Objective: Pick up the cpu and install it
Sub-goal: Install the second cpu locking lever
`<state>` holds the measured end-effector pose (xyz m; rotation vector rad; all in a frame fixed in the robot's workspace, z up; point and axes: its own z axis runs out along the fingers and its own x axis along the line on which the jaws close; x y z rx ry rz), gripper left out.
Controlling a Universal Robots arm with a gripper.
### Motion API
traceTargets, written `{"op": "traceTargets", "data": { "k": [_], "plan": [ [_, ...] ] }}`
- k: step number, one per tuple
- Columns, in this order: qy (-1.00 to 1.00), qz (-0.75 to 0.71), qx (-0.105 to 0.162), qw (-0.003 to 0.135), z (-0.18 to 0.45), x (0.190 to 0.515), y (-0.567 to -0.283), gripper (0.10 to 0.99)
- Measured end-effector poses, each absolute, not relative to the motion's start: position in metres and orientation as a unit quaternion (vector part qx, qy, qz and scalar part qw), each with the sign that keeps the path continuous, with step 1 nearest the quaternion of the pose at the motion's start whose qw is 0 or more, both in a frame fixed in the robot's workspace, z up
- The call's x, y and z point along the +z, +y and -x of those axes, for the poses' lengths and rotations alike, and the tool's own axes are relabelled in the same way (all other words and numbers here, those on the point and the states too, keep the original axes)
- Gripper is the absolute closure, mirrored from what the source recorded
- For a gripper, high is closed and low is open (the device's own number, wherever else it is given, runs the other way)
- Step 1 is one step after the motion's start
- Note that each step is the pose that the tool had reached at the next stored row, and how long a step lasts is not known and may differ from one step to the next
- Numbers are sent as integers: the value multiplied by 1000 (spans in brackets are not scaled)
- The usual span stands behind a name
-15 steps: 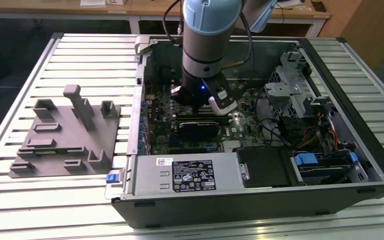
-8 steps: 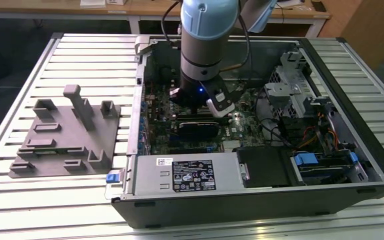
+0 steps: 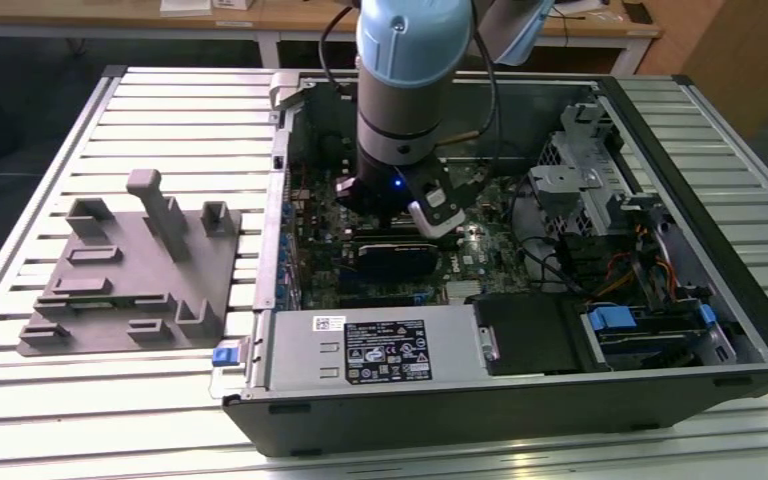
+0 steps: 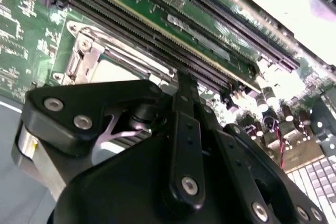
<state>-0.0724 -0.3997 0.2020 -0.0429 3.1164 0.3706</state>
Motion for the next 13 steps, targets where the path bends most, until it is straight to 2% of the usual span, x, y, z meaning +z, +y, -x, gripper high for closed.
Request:
{"op": "traceTargets", "data": {
  "k": [13],
  "plan": [
    [992,14,128,2,75,197,-400,980]
  ]
}}
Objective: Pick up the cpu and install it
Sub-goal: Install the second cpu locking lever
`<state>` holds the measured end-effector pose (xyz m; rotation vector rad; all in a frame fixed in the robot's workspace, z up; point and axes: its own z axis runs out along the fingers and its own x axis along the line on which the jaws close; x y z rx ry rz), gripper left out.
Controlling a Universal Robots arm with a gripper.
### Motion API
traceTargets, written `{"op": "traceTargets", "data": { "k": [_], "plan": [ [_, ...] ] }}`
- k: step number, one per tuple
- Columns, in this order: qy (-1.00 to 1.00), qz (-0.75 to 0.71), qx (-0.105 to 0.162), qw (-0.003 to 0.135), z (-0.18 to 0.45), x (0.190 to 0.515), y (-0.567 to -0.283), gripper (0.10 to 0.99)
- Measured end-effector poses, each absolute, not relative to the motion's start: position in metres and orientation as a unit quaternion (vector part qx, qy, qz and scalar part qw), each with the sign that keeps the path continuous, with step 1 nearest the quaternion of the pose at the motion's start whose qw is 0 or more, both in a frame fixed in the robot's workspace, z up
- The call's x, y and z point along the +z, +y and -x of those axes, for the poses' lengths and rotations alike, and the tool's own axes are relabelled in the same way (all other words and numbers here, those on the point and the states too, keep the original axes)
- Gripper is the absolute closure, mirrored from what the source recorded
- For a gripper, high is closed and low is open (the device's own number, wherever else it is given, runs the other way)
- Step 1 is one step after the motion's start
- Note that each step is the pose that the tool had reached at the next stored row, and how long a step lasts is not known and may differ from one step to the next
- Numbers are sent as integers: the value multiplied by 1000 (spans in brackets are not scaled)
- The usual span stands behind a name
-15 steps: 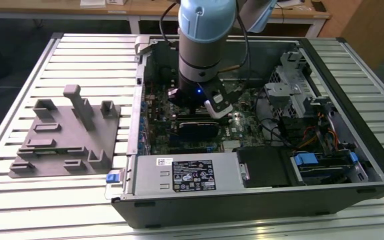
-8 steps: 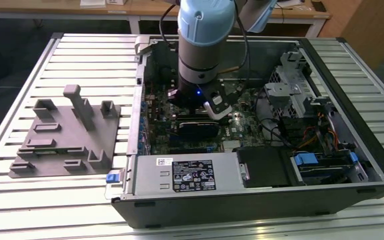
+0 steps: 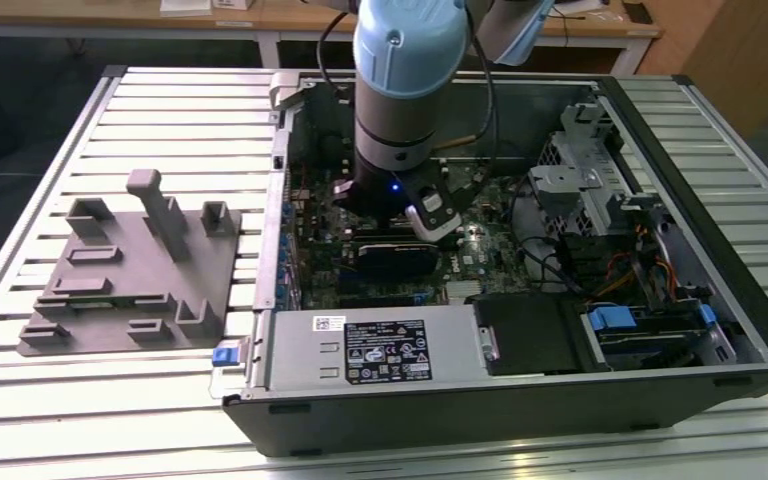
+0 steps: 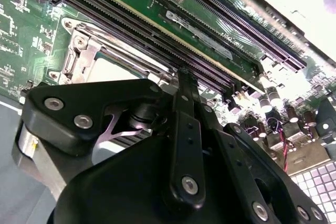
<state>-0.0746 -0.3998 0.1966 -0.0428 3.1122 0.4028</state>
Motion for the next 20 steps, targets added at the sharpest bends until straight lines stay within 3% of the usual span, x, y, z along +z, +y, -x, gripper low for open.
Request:
{"op": "traceTargets", "data": {
  "k": [20],
  "plan": [
    [991,14,136,2,80,190,-398,980]
  ]
}}
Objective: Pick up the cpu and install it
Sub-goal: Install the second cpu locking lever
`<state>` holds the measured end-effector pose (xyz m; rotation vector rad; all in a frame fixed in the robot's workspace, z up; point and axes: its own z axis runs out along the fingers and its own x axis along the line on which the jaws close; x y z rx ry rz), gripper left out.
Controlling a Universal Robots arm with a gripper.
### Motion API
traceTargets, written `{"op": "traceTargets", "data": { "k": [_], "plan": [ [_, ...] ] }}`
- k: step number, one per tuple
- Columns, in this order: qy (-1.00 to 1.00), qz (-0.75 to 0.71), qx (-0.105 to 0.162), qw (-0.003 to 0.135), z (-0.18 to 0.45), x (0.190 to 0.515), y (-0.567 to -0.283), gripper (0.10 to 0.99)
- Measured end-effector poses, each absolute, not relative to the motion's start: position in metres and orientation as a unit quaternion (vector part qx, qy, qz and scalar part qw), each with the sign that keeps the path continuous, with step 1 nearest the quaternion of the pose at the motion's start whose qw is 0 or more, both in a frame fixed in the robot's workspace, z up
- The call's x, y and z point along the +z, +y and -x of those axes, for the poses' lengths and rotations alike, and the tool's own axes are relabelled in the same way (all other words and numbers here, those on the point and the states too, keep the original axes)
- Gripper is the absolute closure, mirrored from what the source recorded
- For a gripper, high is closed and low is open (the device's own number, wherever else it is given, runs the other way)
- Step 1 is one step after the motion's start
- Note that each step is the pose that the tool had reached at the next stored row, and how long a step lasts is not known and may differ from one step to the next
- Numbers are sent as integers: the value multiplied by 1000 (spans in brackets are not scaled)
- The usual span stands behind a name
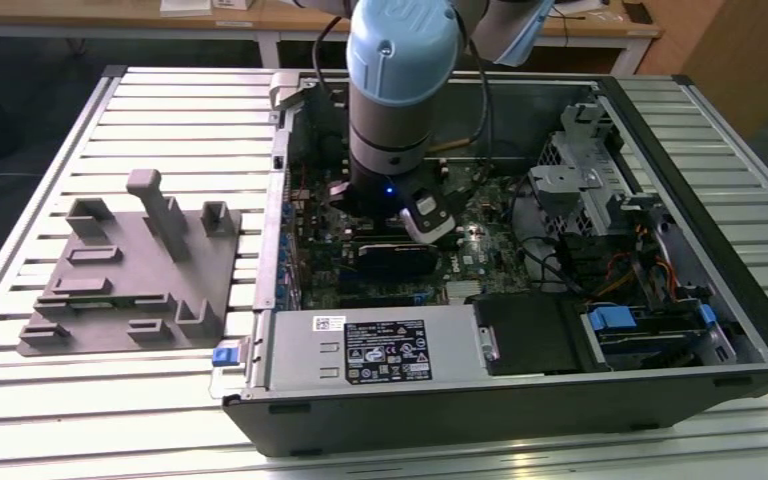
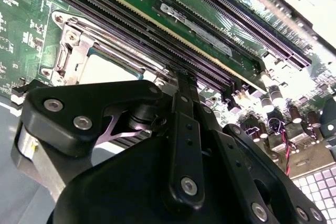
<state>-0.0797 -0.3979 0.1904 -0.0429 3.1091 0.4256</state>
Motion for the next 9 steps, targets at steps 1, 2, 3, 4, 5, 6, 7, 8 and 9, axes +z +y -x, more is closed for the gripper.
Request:
{"op": "traceTargets", "data": {
  "k": [1,2,3,4,5,6,7,8,9],
  "plan": [
    [991,14,136,2,80,190,-398,980],
    [991,14,136,2,80,190,-397,980],
    [991,14,136,2,80,190,-397,980],
    [991,14,136,2,81,190,-397,980],
    [991,14,136,2,81,190,-397,980],
    [991,14,137,2,82,190,-397,980],
    [991,14,137,2,82,190,-397,980],
    [991,14,137,2,82,190,-397,980],
    [991,14,137,2,82,191,-397,980]
  ]
}}
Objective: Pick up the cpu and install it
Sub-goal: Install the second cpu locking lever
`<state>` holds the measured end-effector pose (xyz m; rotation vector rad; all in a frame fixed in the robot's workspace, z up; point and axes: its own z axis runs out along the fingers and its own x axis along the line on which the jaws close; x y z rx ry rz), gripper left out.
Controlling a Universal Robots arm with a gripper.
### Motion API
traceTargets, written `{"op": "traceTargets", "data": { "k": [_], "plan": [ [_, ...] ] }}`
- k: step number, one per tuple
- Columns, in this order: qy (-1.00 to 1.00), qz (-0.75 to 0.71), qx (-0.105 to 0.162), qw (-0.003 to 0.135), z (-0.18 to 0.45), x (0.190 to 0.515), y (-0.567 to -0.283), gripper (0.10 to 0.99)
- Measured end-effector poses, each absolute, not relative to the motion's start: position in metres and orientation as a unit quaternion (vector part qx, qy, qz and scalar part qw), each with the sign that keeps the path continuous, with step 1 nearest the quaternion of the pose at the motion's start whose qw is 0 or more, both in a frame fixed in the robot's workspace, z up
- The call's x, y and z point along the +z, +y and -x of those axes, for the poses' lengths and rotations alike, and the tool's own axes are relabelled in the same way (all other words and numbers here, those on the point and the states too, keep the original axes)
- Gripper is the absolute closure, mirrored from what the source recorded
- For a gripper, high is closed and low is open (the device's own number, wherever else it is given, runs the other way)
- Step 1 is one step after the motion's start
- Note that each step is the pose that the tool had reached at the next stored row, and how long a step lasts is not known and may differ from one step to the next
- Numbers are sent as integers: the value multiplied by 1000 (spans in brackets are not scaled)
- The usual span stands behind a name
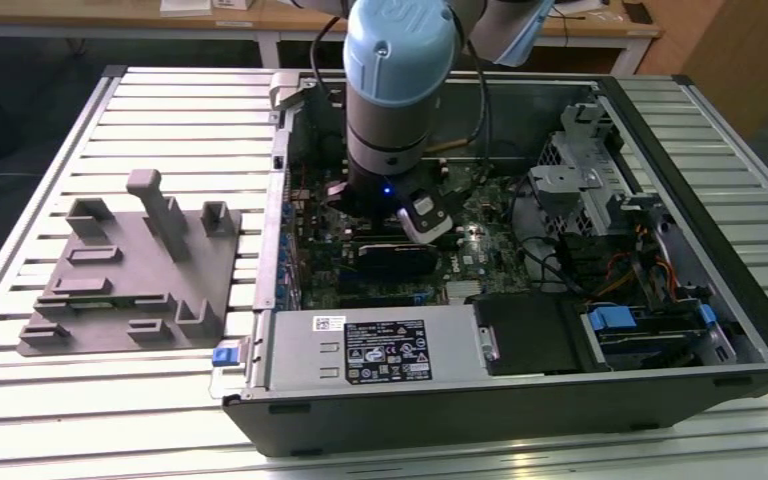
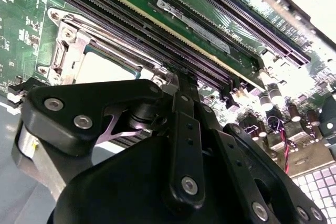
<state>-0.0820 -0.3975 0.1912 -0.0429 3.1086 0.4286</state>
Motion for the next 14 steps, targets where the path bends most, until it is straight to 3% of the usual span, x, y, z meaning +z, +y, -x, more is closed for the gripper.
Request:
{"op": "traceTargets", "data": {
  "k": [14],
  "plan": [
    [990,14,137,2,82,223,-397,980]
  ]
}}
